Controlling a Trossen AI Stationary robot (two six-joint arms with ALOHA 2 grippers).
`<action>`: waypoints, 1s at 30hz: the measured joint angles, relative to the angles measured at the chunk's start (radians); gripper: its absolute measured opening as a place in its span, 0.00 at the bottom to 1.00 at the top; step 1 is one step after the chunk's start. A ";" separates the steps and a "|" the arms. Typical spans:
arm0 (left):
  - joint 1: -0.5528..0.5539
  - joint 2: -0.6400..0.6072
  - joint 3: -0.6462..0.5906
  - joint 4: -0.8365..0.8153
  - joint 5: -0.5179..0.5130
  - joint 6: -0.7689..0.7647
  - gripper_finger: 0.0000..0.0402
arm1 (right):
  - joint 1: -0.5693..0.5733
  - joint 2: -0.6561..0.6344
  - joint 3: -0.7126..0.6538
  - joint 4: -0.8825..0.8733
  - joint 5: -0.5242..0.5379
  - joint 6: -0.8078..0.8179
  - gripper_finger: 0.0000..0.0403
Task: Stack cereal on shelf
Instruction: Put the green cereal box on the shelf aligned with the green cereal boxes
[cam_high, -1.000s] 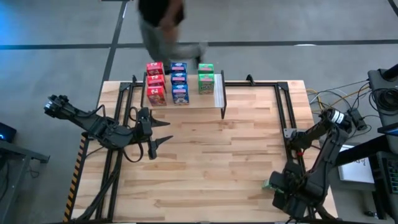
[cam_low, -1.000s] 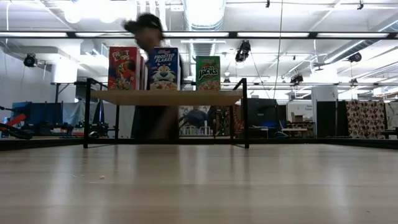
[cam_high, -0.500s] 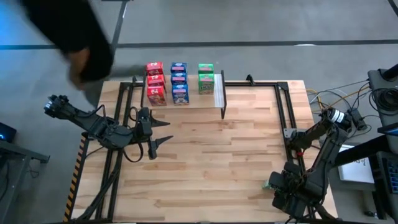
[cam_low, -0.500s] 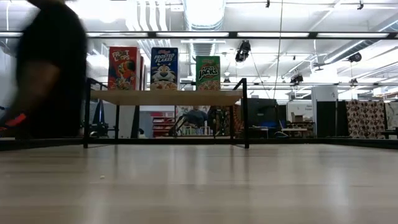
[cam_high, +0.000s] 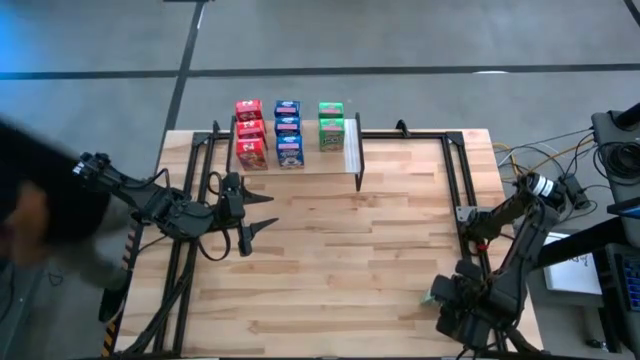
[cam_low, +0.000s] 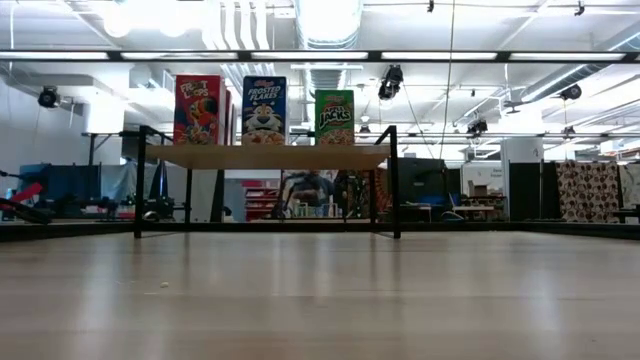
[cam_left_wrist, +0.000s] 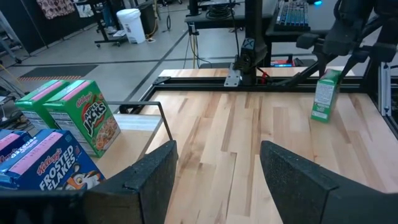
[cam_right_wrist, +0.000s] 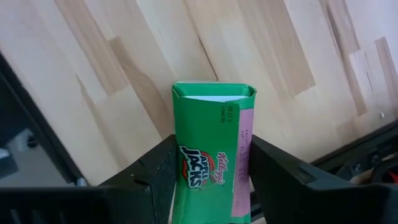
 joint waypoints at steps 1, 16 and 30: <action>0.000 0.000 0.000 0.000 0.000 0.000 0.54 | -0.008 -0.005 0.005 0.001 0.001 -0.006 0.42; 0.000 0.000 0.000 0.000 0.000 0.000 0.54 | -0.363 -0.020 0.209 0.023 0.130 -0.438 0.42; 0.000 0.000 0.000 0.000 -0.002 0.000 0.54 | -0.794 -0.019 0.455 0.084 0.129 -1.058 0.41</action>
